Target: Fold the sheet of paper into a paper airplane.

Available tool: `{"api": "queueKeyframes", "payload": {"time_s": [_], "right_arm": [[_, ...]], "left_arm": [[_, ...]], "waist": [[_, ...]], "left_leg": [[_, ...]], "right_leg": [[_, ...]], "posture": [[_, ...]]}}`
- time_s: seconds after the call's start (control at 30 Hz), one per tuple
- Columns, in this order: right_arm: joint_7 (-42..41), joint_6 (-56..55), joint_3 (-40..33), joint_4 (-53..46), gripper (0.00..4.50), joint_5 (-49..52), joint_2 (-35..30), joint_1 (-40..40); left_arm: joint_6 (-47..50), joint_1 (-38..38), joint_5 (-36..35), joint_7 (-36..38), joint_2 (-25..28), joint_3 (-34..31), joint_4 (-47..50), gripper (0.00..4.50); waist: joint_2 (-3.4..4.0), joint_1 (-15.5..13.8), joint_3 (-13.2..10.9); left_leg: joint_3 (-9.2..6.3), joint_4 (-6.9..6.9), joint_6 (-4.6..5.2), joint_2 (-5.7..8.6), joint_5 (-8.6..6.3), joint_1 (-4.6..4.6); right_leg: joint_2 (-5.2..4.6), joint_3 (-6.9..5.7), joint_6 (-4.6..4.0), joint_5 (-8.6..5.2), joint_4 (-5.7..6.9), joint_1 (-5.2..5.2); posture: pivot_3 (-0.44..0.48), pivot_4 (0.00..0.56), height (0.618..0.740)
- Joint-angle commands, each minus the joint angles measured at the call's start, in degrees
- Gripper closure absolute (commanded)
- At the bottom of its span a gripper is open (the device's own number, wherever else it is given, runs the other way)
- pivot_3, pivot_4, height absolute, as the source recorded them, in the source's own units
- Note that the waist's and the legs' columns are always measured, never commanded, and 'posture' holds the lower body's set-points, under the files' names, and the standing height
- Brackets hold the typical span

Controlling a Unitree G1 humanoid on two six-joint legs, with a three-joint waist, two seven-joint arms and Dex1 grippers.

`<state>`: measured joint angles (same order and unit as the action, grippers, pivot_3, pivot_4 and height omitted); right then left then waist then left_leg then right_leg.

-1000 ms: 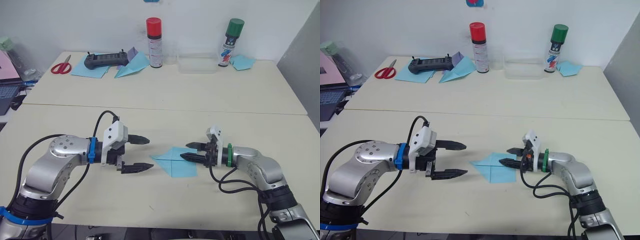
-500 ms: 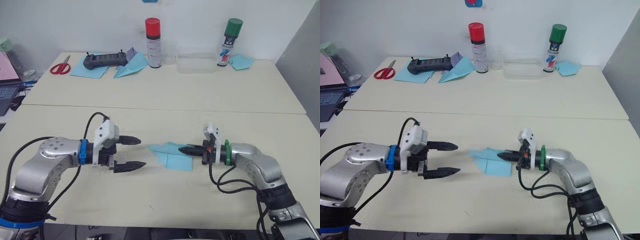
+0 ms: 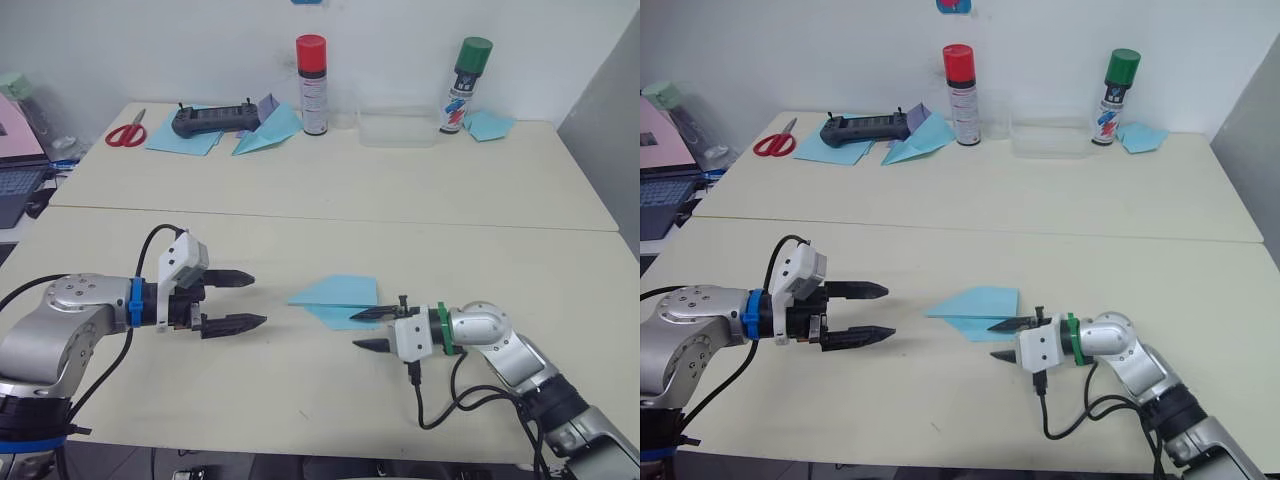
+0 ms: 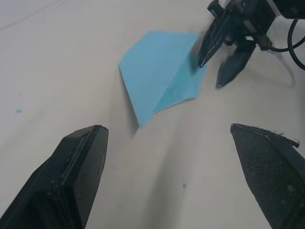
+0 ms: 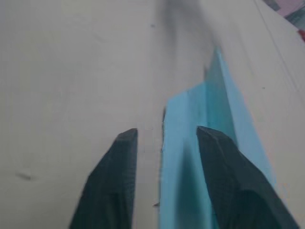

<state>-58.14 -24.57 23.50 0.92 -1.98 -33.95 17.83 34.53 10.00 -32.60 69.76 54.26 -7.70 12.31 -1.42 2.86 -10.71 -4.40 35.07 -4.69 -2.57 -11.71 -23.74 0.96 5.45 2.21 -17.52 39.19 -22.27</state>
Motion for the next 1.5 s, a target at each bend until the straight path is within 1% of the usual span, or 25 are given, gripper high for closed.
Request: {"api": "queueKeyframes", "payload": {"time_s": [0.03, 0.1, 0.17, 0.2, 0.27, 0.33, 0.4, 0.43, 0.53, 0.57, 0.7, 0.87, 0.97, 1.13, 1.23, 1.37, 1.4, 1.5], "right_arm": [[-4.7, 2.3, -3.0, -7.5, 1.0, 8.2, -4.2, -2.5], [-5.9, 5.6, -5.0, -11.0, 1.0, 12.9, -6.2, -3.6], [-3.8, 12.2, -7.3, -12.5, 1.0, 16.2, -5.3, -1.7], [-2.2, 17.0, -7.9, -12.3, 1.0, 17.9, -3.7, -0.2], [0.9, 26.4, -8.2, -9.4, 1.4, 20.0, 0.5, 3.8], [2.2, 32.0, -7.9, -5.9, 1.97, 20.1, 3.8, 7.4], [2.8, 39.6, -7.7, -2.4, 2.75, 21.9, 7.0, 10.1], [2.7, 41.5, -7.5, -0.8, 3.08, 21.9, 8.0, 10.8], [0.7, 44.6, -6.3, 0.7, 4.25, 21.2, 9.0, 10.6], [0.4, 45.2, -5.6, 0.5, 4.45, 20.7, 9.1, 10.0], [-0.8, 44.9, -3.2, -1.5, 4.45, 18.2, 8.3, 7.5], [-0.7, 45.6, -1.9, -3.8, 4.45, 16.8, 7.3, 4.9], [0.7, 45.7, -1.7, -1.8, 4.45, 15.1, 8.1, 4.8], [2.9, 45.6, -1.9, -0.1, 4.45, 12.5, 8.8, 4.9], [3.2, 46.4, -2.3, -0.8, 4.5, 12.5, 8.6, 4.3], [3.6, 47.4, -2.9, -2.0, 4.5, 13.0, 8.5, 3.5], [3.8, 47.5, -3.1, -2.3, 4.5, 13.0, 8.5, 3.4], [4.1, 48.3, -3.5, -3.6, 4.5, 13.3, 8.1, 2.7]], "left_arm": [[-0.1, 1.0, -0.3, 0.4, 0.8, -0.4, 0.7, 0.0], [0.3, 0.9, -0.7, 0.1, 0.5, -0.2, 1.5, 0.0], [0.6, 0.1, -1.0, -0.1, 0.3, -0.3, 2.6, 0.0], [0.6, -0.1, -1.1, 0.0, 0.3, -0.3, 2.8, 0.0], [0.5, 0.1, -0.9, 0.0, 0.4, -0.1, 2.7, 0.0], [0.7, 0.9, -0.9, -0.2, 0.4, 0.1, 2.6, 0.0], [0.8, 1.9, -1.0, -0.3, 0.5, 0.3, 2.6, 0.0], [0.9, 2.4, -1.0, -0.5, 0.4, 0.4, 2.7, 0.0], [1.0, 2.9, -0.9, -1.1, 0.0, 0.4, 3.0, 0.0], [1.1, 2.8, -0.9, -1.4, -0.2, 0.4, 3.4, 0.0], [1.7, 1.8, -1.4, -2.9, -1.3, 0.8, 5.7, 0.0], [1.7, 0.8, -1.2, -4.1, -2.8, 2.0, 7.1, 0.0], [1.0, 0.2, -1.1, -4.6, -4.6, 4.2, 8.6, 0.0], [-1.4, 1.2, 1.6, -9.2, -9.6, 6.8, 8.5, 0.0], [-0.8, 1.5, 1.7, -12.1, -12.8, 7.6, 7.3, 0.57], [-0.5, 1.8, 4.1, -15.0, -15.9, 10.1, 3.7, 1.93], [-1.1, 2.0, 5.1, -15.6, -16.7, 10.7, 2.1, 2.18], [-2.9, 1.2, 6.7, -15.3, -17.9, 12.6, 0.3, 3.17]], "waist": [[0.0, 0.0, 0.0], [0.0, 0.0, 0.0], [0.0, 0.1, 0.0], [0.0, 0.4, 0.0], [-0.01, 0.7, 0.0], [-0.01, 0.7, 0.0], [-0.01, 0.6, 0.0], [-0.01, 0.4, 0.0], [0.0, 0.0, 0.0], [-0.01, 0.0, 0.0], [0.0, 0.1, 0.0], [0.0, 0.4, 0.0], [0.0, 0.4, 0.0], [-0.03, 0.4, 0.0], [-0.03, 0.4, 0.0], [-0.02, 0.4, 0.0], [-0.02, 0.3, 0.0], [-0.02, 0.4, 0.0]], "left_leg": [[-0.01, 0.03, 0.0, 0.0, 0.0, 0.02], [-0.01, 0.07, 0.0, 0.0, 0.0, 0.04], [-0.01, 0.12, 0.0, 0.01, 0.0, 0.05], [-0.01, 0.15, 0.0, 0.0, 0.0, 0.06], [0.04, 0.17, 0.0, -0.01, 0.01, 0.17], [0.05, 0.17, -0.01, -0.03, 0.02, 0.33], [0.01, 0.17, -0.02, -0.03, 0.04, 0.37], [0.0, 0.16, -0.02, -0.04, 0.04, 0.38], [0.0, 0.15, -0.02, -0.01, 0.04, 0.34], [0.02, 0.15, -0.02, 0.02, 0.03, 0.32], [0.03, 0.13, -0.02, 0.01, 0.02, 0.27], [0.03, 0.13, -0.02, -0.01, 0.03, 0.29], [0.03, 0.15, -0.02, -0.01, 0.03, 0.31], [0.03, 0.22, -0.03, -0.01, 0.03, 0.32], [0.02, 0.26, -0.03, 0.0, 0.03, 0.32], [0.01, 0.4, -0.02, 0.02, 0.03, 0.32], [0.01, 0.44, -0.02, 0.02, 0.03, 0.33], [-0.01, 0.58, -0.02, 0.03, 0.03, 0.32]], "right_leg": [[0.01, 0.0, 0.0, 0.0, 0.01, 0.03], [0.01, 0.0, 0.01, -0.01, 0.03, 0.08], [0.01, 0.02, 0.03, -0.01, 0.05, 0.09], [0.01, 0.03, 0.03, -0.01, 0.09, 0.08], [0.02, 0.09, 0.02, -0.01, 0.27, 0.09], [0.06, 0.11, -0.01, -0.04, 0.5, 0.09], [0.11, 0.08, -0.08, -0.11, 0.69, 0.07], [0.13, 0.07, -0.11, -0.12, 0.7, 0.07], [0.11, 0.05, -0.15, -0.12, 0.69, 0.05], [0.07, 0.06, -0.15, -0.11, 0.68, 0.05], [0.04, 0.05, -0.15, -0.12, 0.65, 0.0], [0.07, 0.07, -0.05, -0.17, 0.68, 0.0], [0.08, 0.08, 0.09, -0.26, 0.69, 0.02], [0.08, 0.08, 0.1, -0.25, 0.7, 0.05], [0.08, 0.09, 0.1, -0.24, 0.72, 0.06], [0.08, 0.09, 0.14, -0.23, 0.72, 0.15], [0.08, 0.09, 0.15, -0.22, 0.72, 0.16], [0.08, 0.09, 0.19, -0.21, 0.73, 0.2]], "posture": [[0.0, 0.15, 0.74], [0.0, 0.15, 0.74], [0.0, 0.15, 0.74], [0.0, 0.15, 0.74], [0.0, 0.15, 0.74], [0.0, 0.15, 0.74], [0.0, 0.15, 0.74], [0.0, 0.15, 0.74], [0.0, 0.15, 0.74], [0.0, 0.15, 0.74], [0.0, 0.15, 0.74], [0.0, 0.15, 0.74], [0.0, 0.15, 0.74], [0.0, 0.15, 0.74], [0.0, 0.15, 0.74], [0.0, 0.15, 0.74], [0.0, 0.15, 0.74], [0.0, 0.15, 0.74]]}}
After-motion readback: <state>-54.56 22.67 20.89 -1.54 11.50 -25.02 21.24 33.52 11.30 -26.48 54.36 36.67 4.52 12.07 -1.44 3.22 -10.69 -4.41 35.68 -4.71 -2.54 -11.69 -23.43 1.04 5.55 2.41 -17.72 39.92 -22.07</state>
